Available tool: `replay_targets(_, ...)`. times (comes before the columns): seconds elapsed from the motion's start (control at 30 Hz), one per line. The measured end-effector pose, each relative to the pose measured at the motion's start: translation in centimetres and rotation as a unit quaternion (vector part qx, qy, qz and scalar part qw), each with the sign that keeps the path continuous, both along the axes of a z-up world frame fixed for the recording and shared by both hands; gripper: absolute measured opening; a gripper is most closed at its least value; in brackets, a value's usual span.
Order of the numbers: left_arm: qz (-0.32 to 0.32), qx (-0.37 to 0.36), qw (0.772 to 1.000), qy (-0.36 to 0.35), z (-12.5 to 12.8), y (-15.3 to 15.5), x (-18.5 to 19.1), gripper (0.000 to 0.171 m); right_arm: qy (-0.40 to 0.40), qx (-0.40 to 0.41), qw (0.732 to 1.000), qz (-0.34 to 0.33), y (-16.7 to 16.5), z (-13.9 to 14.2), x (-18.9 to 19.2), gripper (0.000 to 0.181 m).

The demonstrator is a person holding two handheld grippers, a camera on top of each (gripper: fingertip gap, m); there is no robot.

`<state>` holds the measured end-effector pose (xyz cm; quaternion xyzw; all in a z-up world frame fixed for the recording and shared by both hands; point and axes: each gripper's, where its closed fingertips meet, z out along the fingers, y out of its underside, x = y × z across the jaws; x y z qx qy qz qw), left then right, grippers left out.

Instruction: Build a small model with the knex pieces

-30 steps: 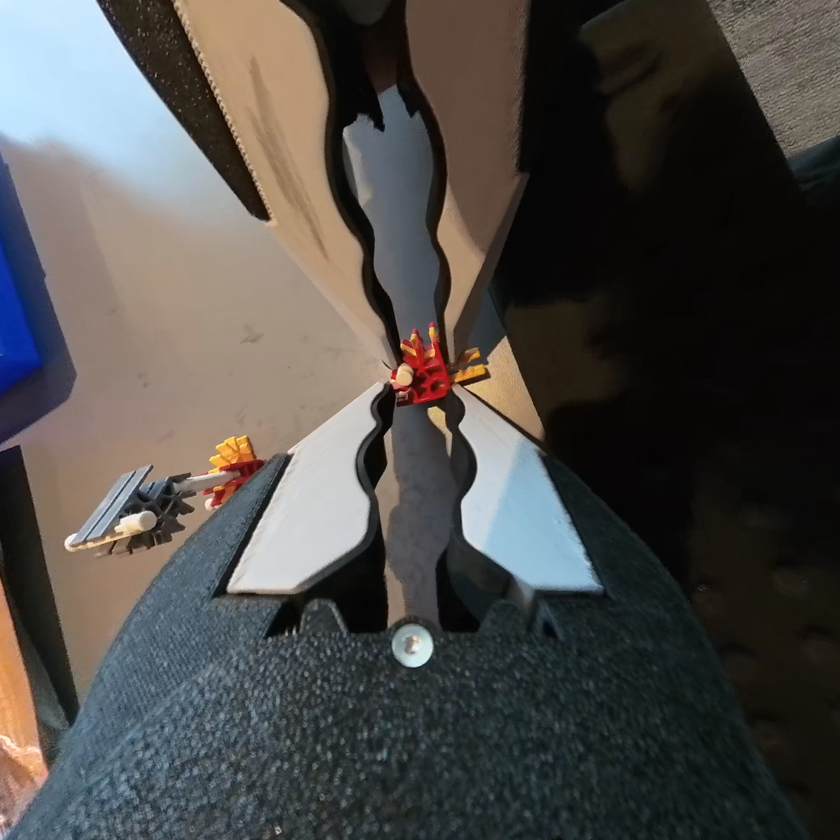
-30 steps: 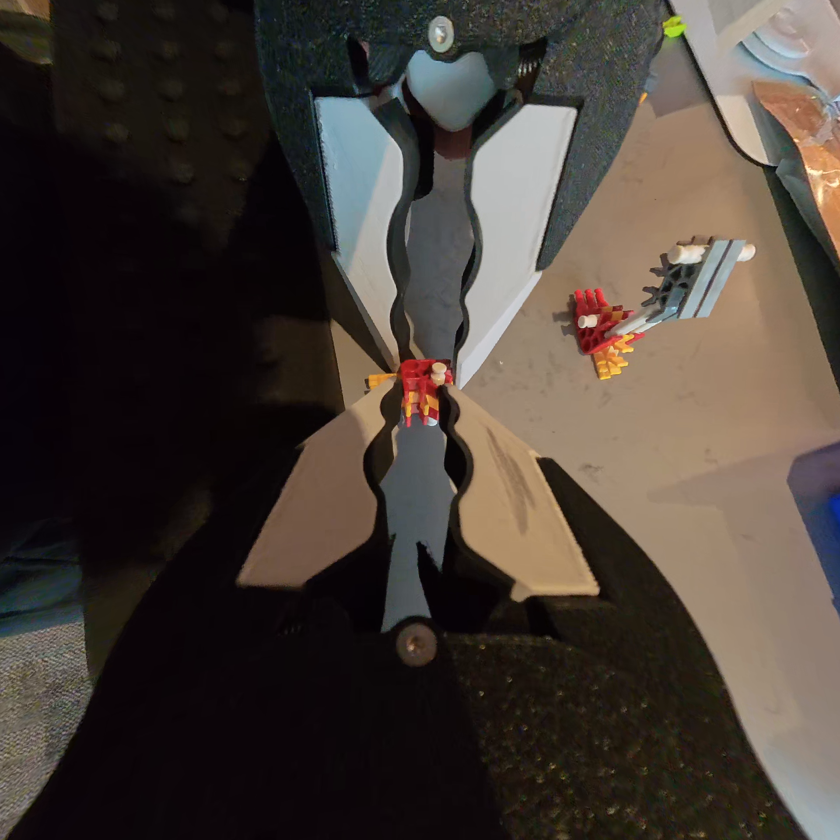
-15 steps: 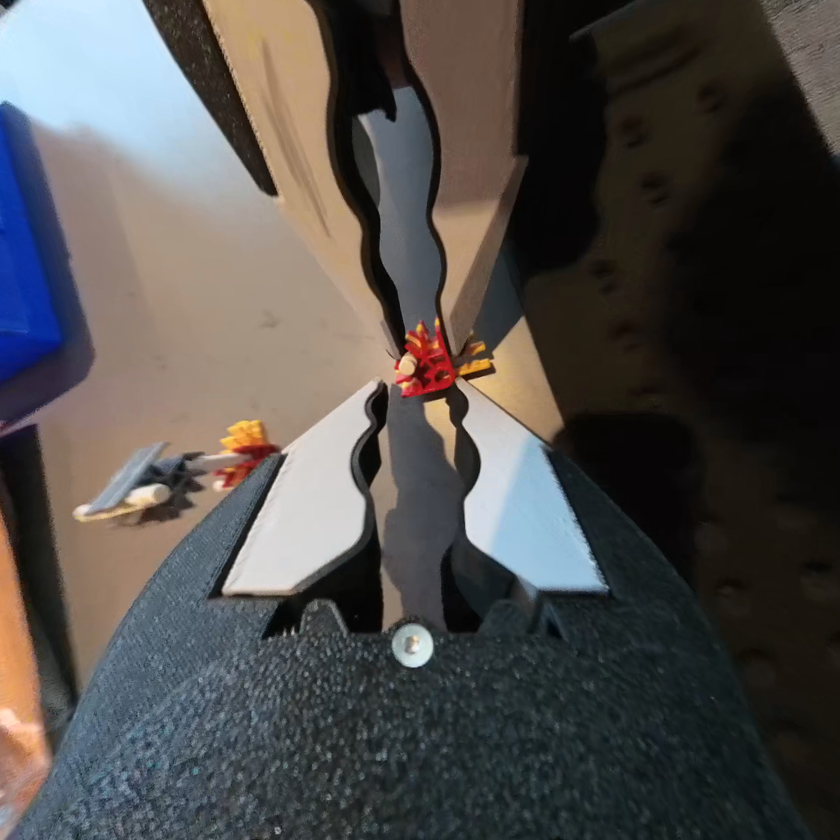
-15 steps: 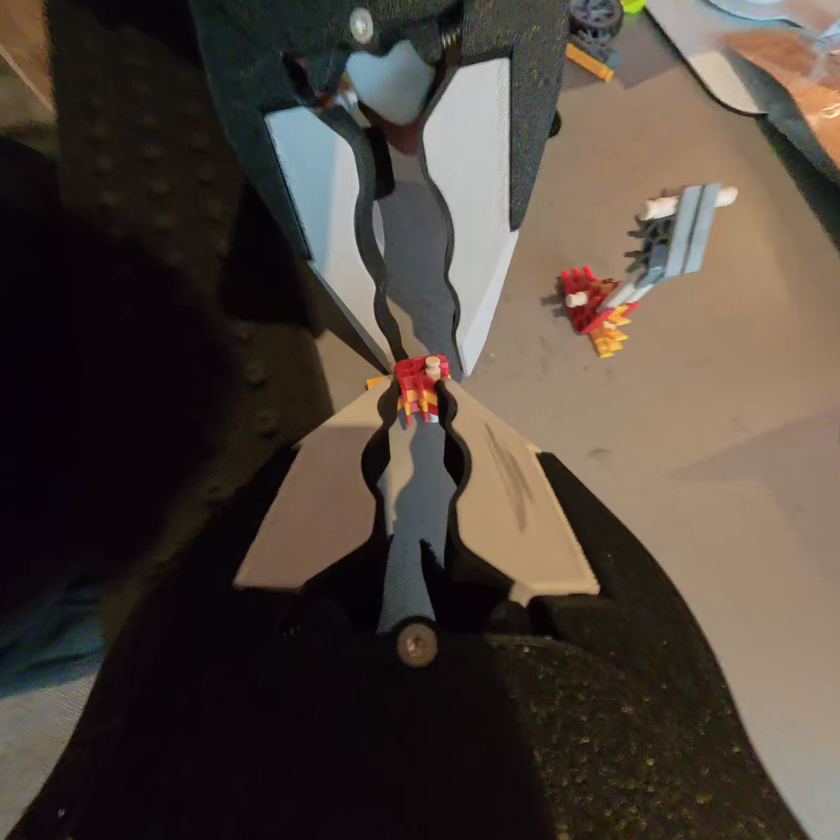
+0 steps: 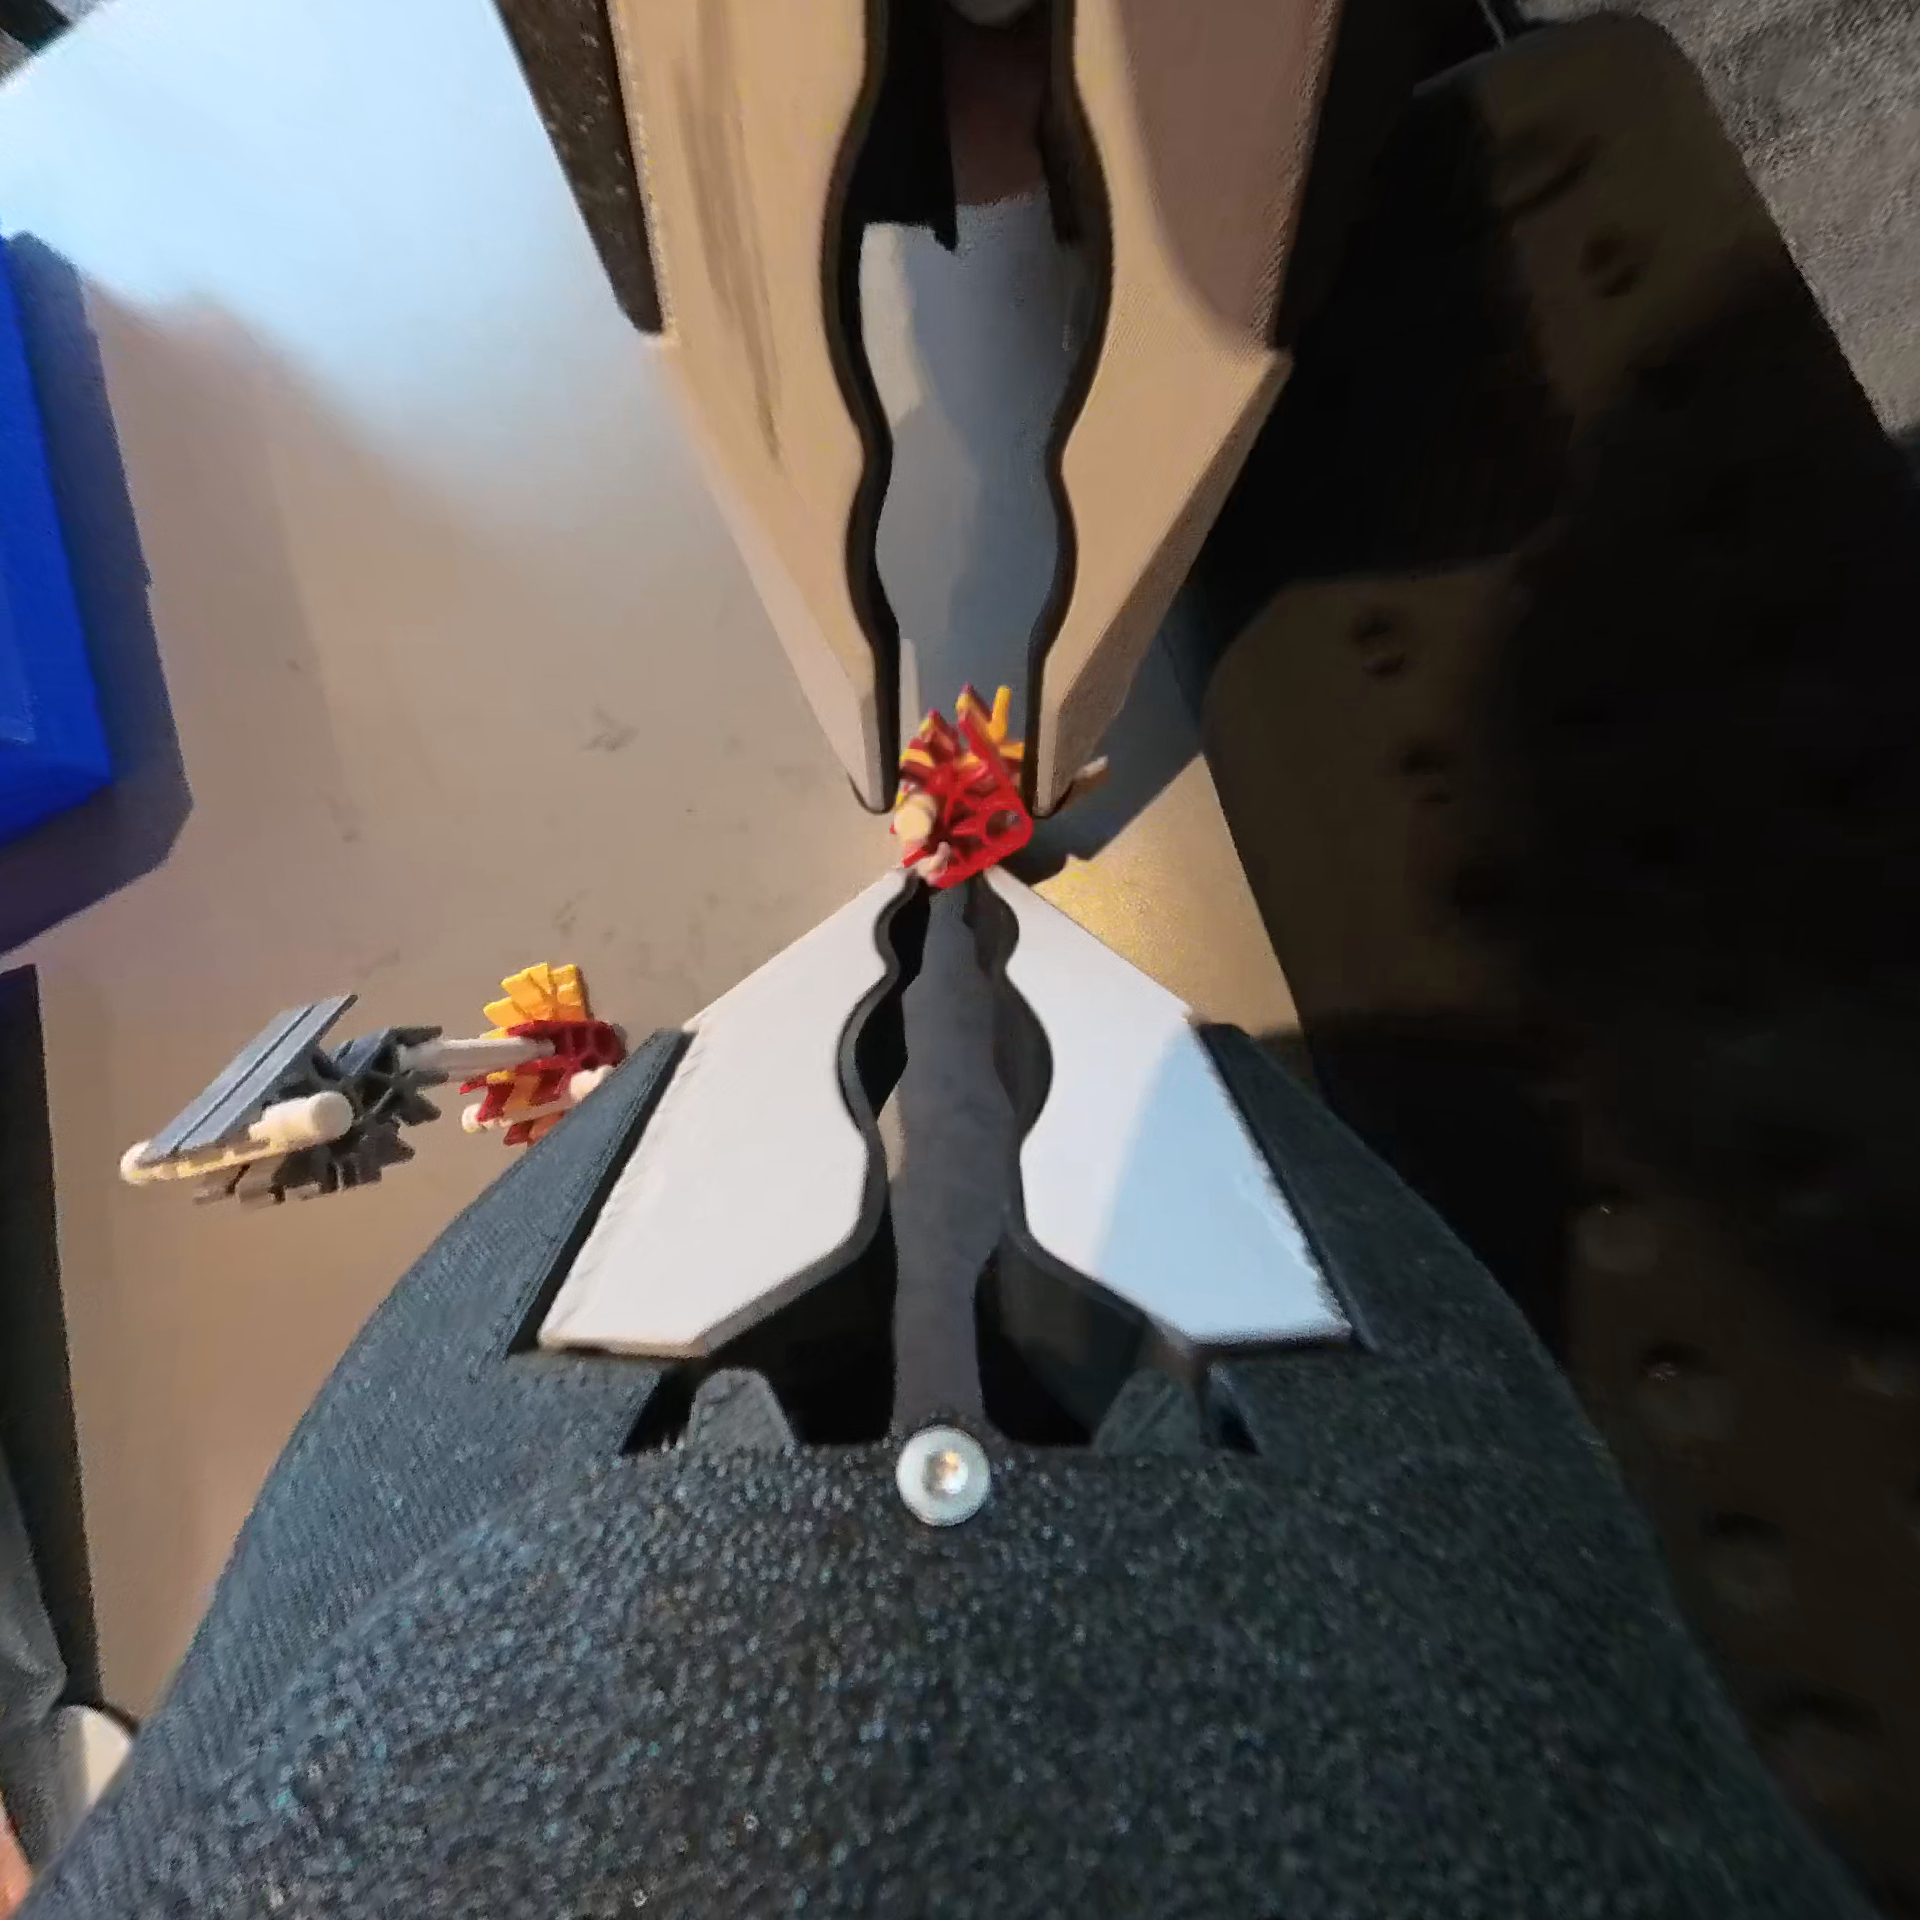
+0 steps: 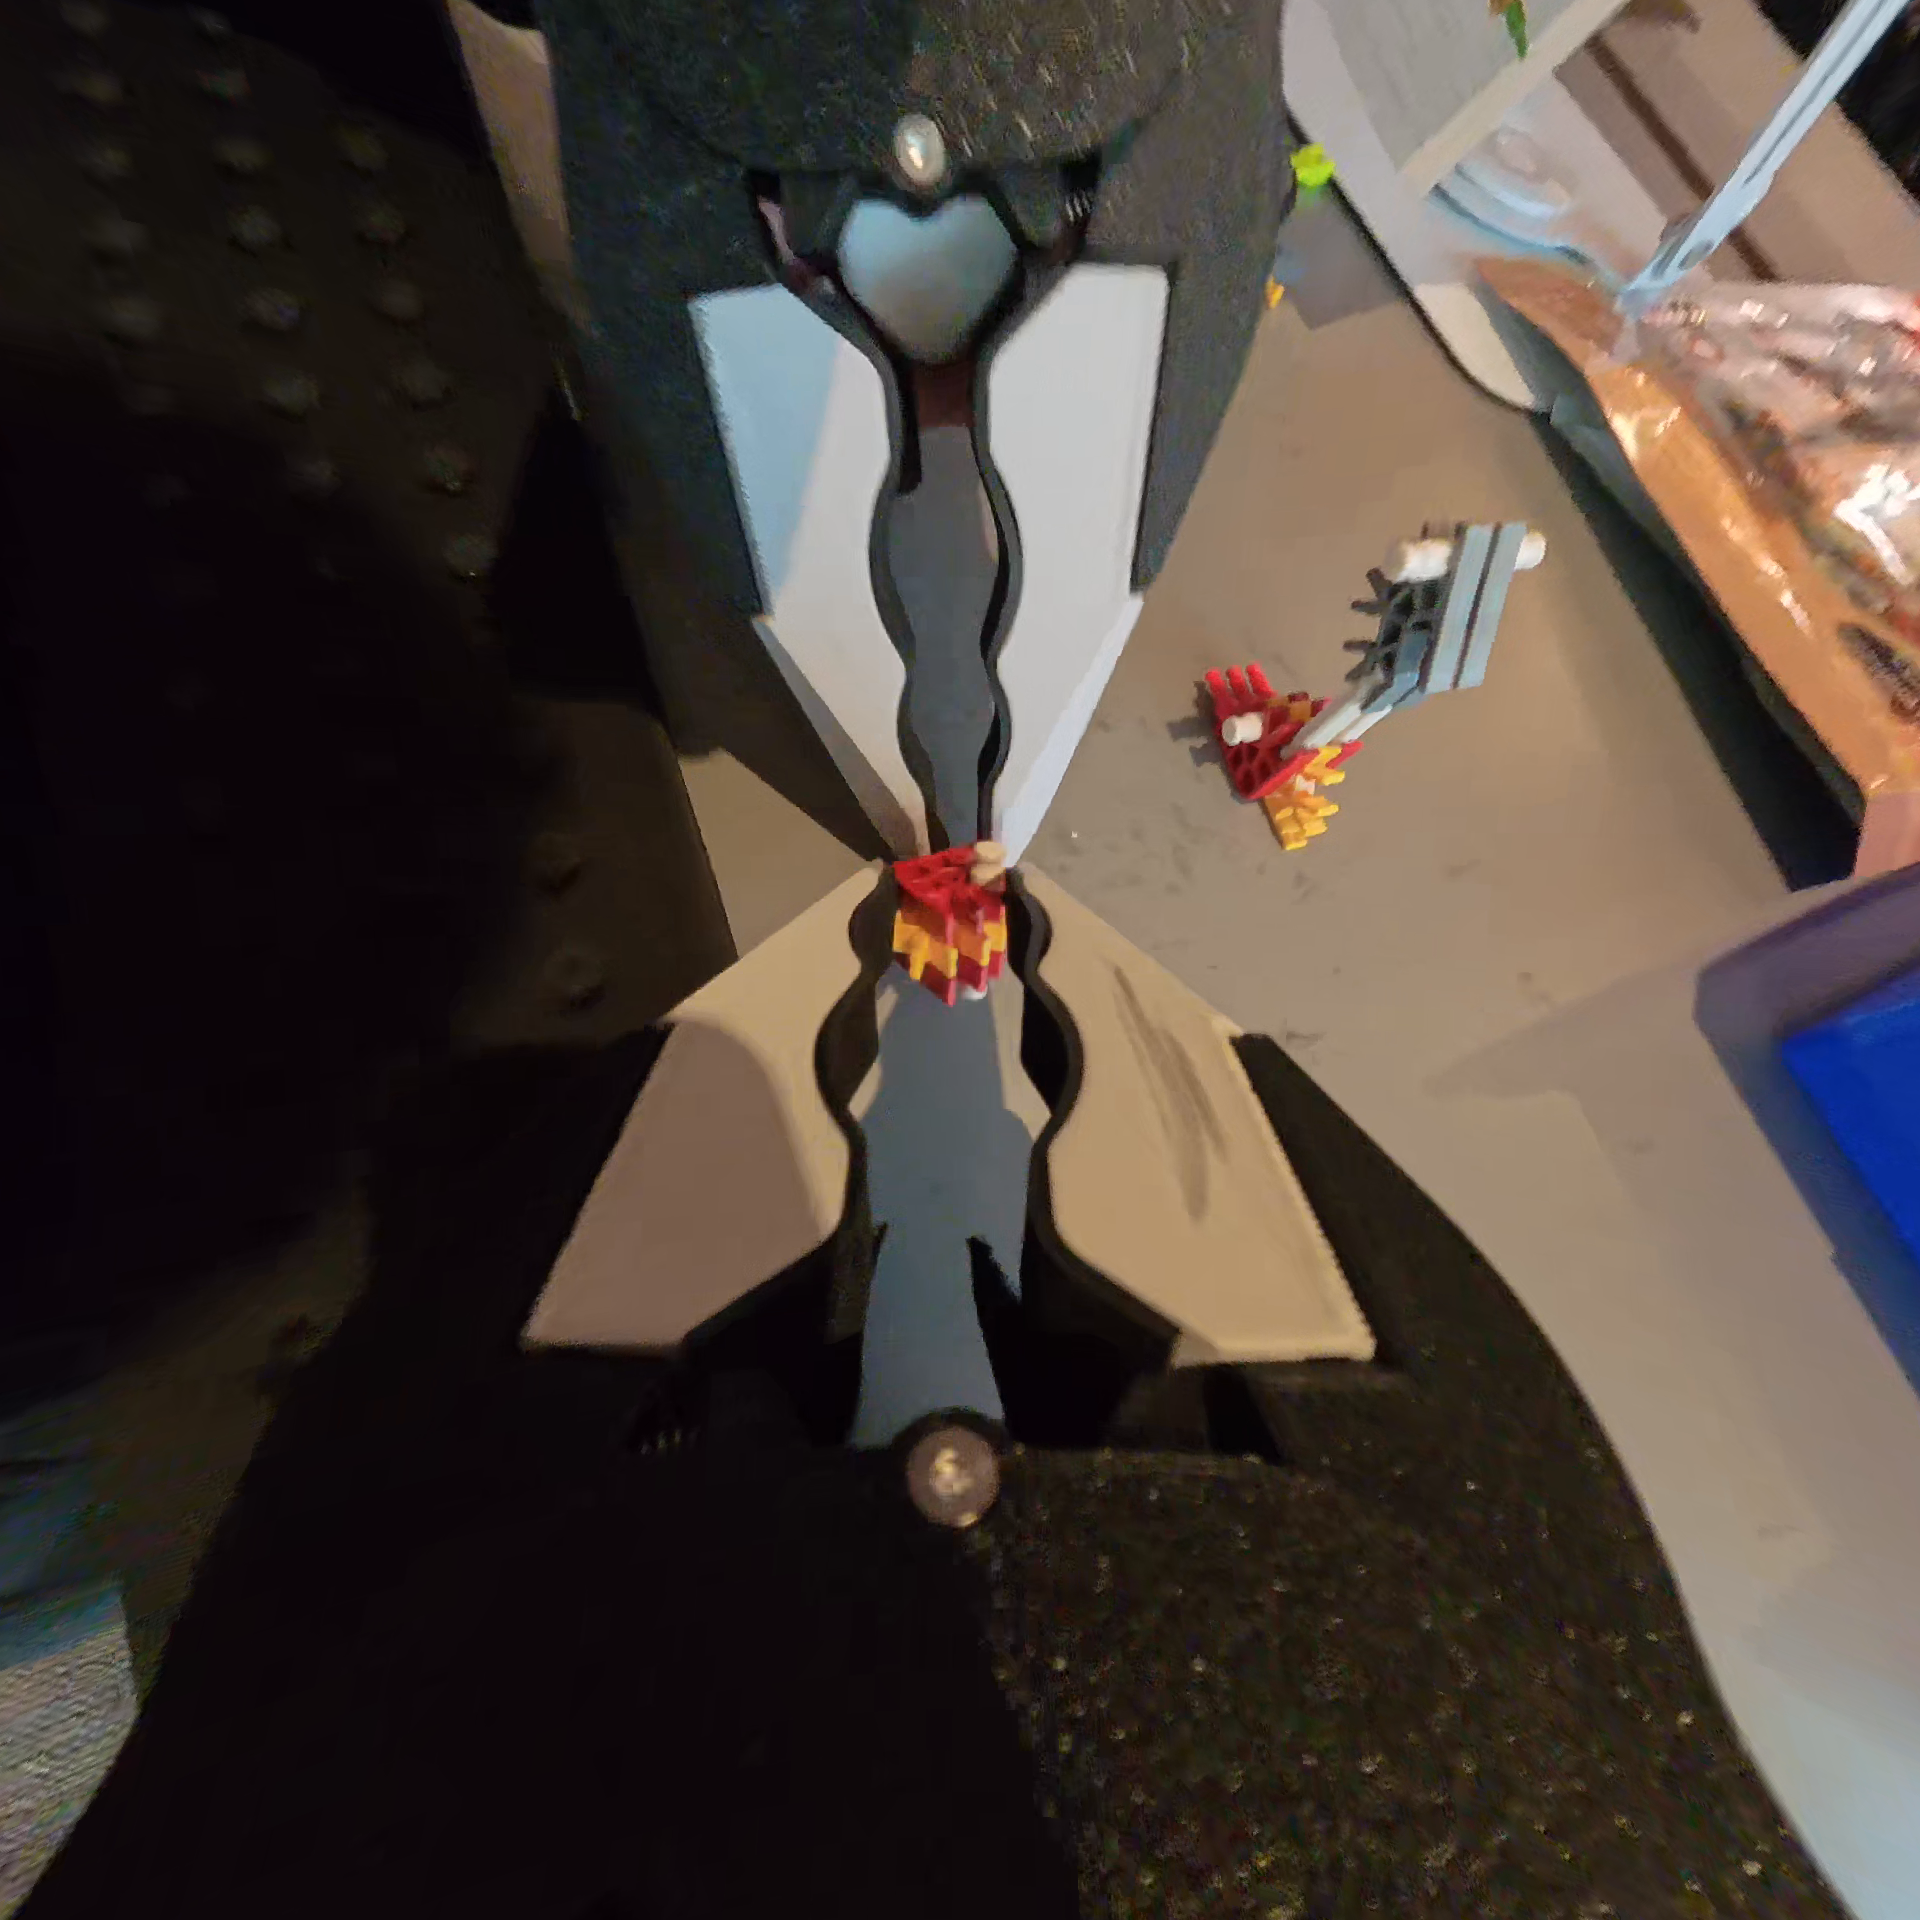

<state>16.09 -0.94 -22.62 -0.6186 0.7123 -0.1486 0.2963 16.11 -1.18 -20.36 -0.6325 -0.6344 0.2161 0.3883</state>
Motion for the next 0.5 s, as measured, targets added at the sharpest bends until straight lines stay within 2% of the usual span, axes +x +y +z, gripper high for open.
replay_targets(0.07, -0.005, 0.007, 1.000, 0.010, -0.1, 0.1, 0.2, 0.010, -0.022, 0.012, 1.000, -0.001, 0.2, -0.5, 0.2, 0.021)
replay_targets(0.2, -0.008, 0.004, 1.000, 0.011, 0.0, 0.2, 0.5, 0.014, -0.014, -0.002, 1.000, 0.007, 0.1, -0.4, 0.4, 0.019)
replay_targets(0.27, -0.006, 0.005, 1.000, -0.005, 0.3, 0.1, 0.9, 0.022, 0.004, -0.031, 0.999, -0.010, 0.3, -0.3, 0.5, 0.019)
replay_targets(0.37, 0.003, 0.018, 0.999, -0.040, 1.1, 0.2, 1.3, 0.025, 0.033, -0.057, 0.998, -0.023, 0.5, 0.2, 0.6, 0.018)
replay_targets(0.5, -0.016, 0.099, 0.994, -0.042, 1.4, 0.2, 1.2, 0.024, 0.037, -0.093, 0.995, -0.029, 0.5, 0.1, 0.5, 0.019)
